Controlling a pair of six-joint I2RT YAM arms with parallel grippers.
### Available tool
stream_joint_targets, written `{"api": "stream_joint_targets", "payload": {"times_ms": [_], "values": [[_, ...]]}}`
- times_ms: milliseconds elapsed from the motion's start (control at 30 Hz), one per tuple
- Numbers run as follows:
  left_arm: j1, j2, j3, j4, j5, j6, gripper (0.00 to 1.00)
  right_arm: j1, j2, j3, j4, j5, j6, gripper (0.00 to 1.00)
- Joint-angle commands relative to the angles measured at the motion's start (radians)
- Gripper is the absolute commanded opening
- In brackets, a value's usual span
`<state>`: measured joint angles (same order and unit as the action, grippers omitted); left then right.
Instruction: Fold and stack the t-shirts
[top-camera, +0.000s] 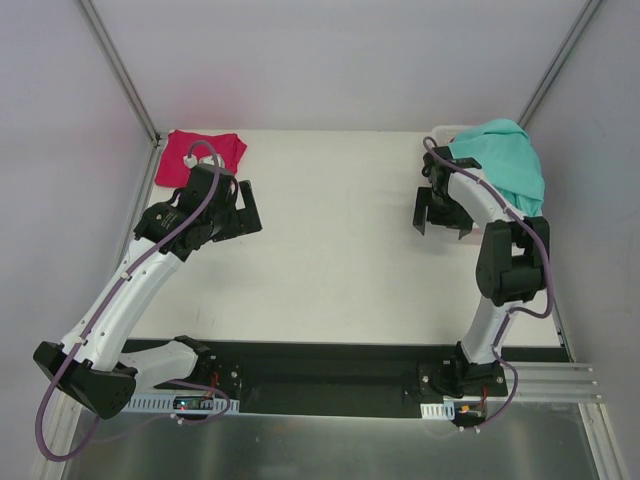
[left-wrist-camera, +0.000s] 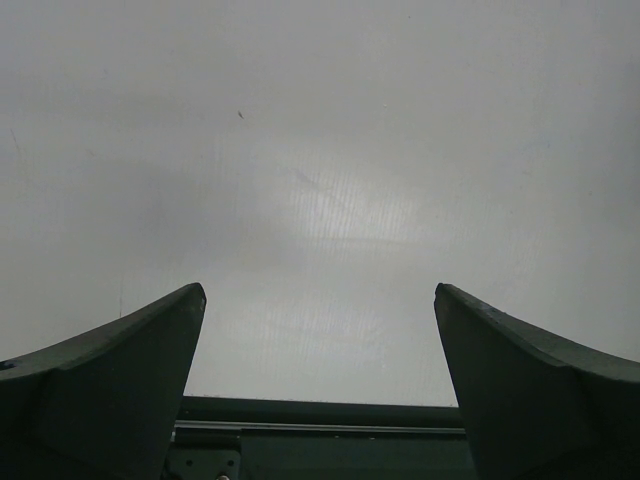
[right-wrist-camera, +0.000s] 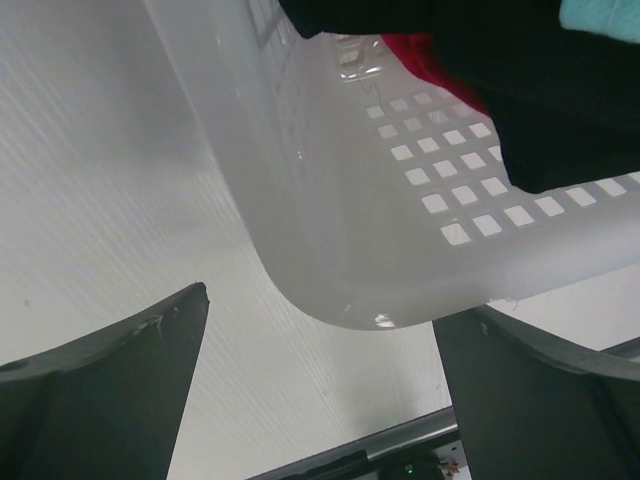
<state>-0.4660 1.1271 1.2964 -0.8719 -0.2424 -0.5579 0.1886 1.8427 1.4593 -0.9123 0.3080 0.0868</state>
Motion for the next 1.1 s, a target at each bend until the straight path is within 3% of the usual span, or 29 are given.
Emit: {"api": "stream_joint_targets", "payload": {"times_ms": [0,233,600,1067], "values": [[-0.008,-0.023,0.011,-0.016,-0.024,0.023,0.99,-0.028,0.064,0.154,-0.014,0.019,-0.028,0.96],[-0.008,-0.035,0.017,-0.038,-0.037,0.030,0.99,-0.067,0.127,0.278,-0.063,0.029,-0.052,0.96],[-0.008,-0.047,0.047,-0.076,-0.049,0.041,0.99,-0.161,0.188,0.323,-0.065,0.003,-0.053,0.96],[-0.008,-0.052,0.053,-0.102,-0.060,0.049,0.99,-0.173,0.247,0.489,-0.117,-0.018,-0.055,0.97]]}}
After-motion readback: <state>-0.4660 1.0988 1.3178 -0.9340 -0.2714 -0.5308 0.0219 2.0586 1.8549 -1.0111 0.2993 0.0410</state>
